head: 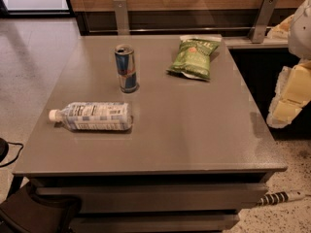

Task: Place blue plastic bottle upright

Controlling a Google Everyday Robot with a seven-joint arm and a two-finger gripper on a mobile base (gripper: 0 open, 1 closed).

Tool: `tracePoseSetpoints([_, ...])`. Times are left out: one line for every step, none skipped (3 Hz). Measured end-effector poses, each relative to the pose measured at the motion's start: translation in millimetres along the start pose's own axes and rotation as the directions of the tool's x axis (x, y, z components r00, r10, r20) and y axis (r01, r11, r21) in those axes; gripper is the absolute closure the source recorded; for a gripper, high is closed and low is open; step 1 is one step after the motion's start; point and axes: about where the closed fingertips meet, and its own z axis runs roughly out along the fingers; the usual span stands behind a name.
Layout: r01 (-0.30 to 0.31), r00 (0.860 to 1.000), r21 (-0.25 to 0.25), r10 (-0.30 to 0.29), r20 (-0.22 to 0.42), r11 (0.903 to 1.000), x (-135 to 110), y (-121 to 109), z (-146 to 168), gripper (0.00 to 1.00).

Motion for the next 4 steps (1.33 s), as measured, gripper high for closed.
tracePoseSetpoints([0.008,1.000,-0.003,-0.008,0.019,1.0000,-12,0,1,0.00])
tracePoseSetpoints([0.073,0.992,-0.024,-0.070,0.109,0.9970,-76,5,6,0.00])
tracePoseSetpoints([0.219,0.968,-0.080,-0.206,0.142,0.9725,-136,40,27,0.00])
tracePoseSetpoints([0.266,0.962,-0.096,-0.258,0.088,0.9592,-167,64,48,0.00])
